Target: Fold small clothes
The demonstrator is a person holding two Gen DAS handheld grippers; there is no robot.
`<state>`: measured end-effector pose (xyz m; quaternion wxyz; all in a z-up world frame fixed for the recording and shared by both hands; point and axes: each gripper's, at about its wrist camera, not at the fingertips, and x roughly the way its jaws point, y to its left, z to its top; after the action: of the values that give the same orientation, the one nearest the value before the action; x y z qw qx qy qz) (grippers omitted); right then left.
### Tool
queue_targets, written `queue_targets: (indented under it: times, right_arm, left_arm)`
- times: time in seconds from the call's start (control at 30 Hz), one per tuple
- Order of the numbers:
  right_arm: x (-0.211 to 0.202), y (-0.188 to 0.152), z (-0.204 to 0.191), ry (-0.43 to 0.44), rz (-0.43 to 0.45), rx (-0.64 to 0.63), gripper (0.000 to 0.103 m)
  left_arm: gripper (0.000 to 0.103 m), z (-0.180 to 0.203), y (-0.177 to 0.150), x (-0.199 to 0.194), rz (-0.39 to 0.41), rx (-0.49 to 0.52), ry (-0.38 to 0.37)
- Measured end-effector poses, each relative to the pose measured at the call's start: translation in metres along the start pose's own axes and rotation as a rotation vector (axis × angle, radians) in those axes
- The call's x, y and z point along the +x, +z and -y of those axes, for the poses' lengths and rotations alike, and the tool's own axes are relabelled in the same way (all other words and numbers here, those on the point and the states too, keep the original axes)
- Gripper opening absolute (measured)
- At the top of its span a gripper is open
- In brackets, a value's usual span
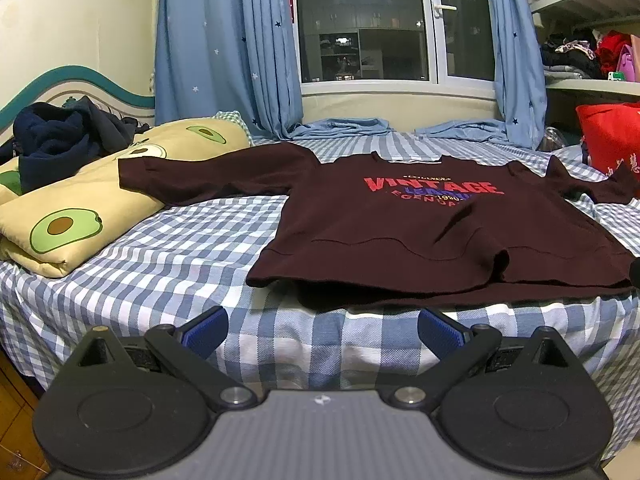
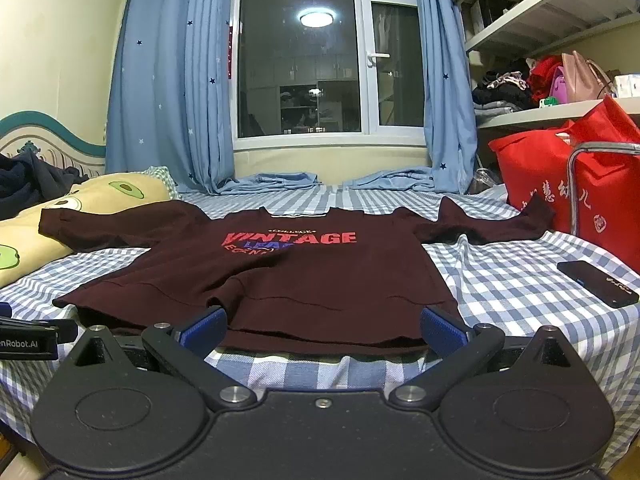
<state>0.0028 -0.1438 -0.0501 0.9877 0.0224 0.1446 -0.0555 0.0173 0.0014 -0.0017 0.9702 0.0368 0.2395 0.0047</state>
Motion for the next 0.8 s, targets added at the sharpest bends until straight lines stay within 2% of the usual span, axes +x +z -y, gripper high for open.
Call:
queue_targets:
  times: [0.4, 0.6, 0.8]
  right_arm:
    - [0.023, 0.008, 0.010, -0.026, -0.073, 0.023, 0.103]
    - [0.041, 0.039, 0.018, -0.068, -0.104, 0.027, 0.103]
    - [0.074, 0.068, 0.035, -0.123, -0.128, 0.043, 0.103]
  left_arm:
    - [0.102, 0.006, 0.009, 0.023, -0.073, 0.014, -0.001]
    - [0.102, 0.014, 0.048, 0.032, -0.073, 0.028, -0.012]
    - [0.102, 0.027, 0.100, 0.070, -0.081, 0.027, -0.027]
